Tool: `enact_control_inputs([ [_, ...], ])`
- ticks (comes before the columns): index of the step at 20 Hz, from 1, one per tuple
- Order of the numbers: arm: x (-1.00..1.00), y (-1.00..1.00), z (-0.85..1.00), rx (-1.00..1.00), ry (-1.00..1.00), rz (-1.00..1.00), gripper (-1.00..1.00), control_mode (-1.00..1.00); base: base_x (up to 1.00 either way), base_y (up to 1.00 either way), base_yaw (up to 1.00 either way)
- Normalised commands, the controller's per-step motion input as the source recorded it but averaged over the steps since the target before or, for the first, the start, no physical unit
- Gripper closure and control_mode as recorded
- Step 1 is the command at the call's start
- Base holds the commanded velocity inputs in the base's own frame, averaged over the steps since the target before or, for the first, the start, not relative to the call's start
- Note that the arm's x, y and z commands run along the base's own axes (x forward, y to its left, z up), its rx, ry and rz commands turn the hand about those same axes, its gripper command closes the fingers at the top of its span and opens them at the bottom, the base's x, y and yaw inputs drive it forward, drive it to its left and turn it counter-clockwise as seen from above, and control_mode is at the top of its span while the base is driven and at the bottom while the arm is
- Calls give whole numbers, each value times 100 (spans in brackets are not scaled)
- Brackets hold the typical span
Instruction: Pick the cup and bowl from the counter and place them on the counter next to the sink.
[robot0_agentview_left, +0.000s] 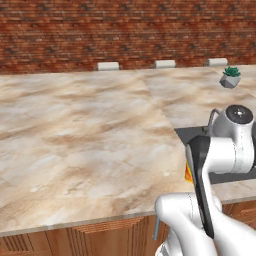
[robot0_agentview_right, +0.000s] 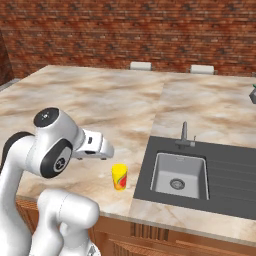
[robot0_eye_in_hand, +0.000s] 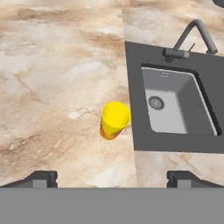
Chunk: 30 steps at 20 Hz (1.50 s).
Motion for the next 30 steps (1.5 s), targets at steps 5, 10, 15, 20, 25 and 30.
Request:
enact_control_inputs([
  [5,8,-3,0,-3,0,0,-100,-100,0,0,0],
  [10,12,-1,3,4,0,0,-100,-100,0,0,0],
  [15,0,0,0,3,0,0,-100,-100,0,0,0],
  [20,0,0,0,0,0,0,-100,-100,0,0,0],
  [25,0,0,0,0,0,0,-100,100,0,0,0],
  [30,0,0,0,0,0,0,-100,100,-21,11,0],
])
